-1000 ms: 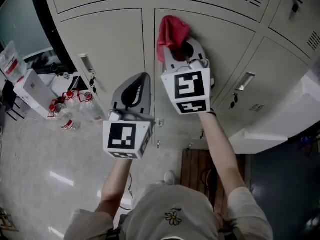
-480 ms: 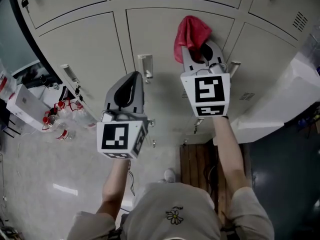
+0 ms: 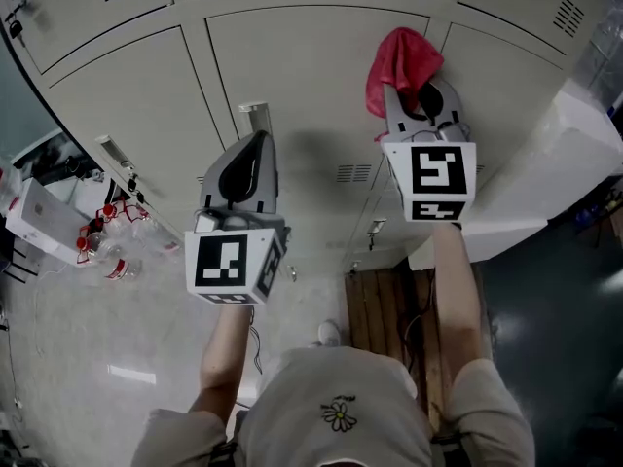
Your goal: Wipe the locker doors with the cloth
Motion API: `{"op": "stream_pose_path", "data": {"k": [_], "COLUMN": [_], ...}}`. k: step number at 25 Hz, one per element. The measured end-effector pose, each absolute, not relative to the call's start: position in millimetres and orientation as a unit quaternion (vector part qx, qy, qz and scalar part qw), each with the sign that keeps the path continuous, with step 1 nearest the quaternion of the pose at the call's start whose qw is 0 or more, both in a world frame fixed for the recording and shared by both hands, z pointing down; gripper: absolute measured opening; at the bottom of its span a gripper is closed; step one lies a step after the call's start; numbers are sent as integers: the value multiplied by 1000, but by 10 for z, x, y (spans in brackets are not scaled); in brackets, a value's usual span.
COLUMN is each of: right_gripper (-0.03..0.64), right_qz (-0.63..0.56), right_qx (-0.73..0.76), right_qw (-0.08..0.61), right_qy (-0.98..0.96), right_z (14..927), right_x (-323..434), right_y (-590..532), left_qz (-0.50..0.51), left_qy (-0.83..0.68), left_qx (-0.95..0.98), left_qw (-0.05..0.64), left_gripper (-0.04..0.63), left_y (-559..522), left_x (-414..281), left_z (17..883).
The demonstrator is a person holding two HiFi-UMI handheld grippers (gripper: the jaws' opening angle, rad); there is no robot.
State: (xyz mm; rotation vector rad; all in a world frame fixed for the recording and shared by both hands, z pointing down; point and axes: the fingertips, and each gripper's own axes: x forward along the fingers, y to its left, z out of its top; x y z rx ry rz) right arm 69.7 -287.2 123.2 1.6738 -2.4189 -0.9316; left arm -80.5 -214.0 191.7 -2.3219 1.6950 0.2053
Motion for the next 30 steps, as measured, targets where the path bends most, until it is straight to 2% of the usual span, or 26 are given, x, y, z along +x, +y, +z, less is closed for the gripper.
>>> {"op": "stream_pose_path", "data": {"k": [13,30], "right_gripper": [40,40], "right_qz": [-300,-319], "right_qx": [569,565], "right_qw": [35,21], "right_qy": [-765,-760], "right_z": [1286,1308], "right_x": [1223,1270], "right_y": [-2933,-2928], "left_qz": [77,73], "left_qy": [588,614], "left_qx": [-795,-776], "left_qw": [131,124], "left_gripper": [17,17], "left_y": [-2238,-2317], "left_x": [-642,-535], "left_z": [1942,2134]}}
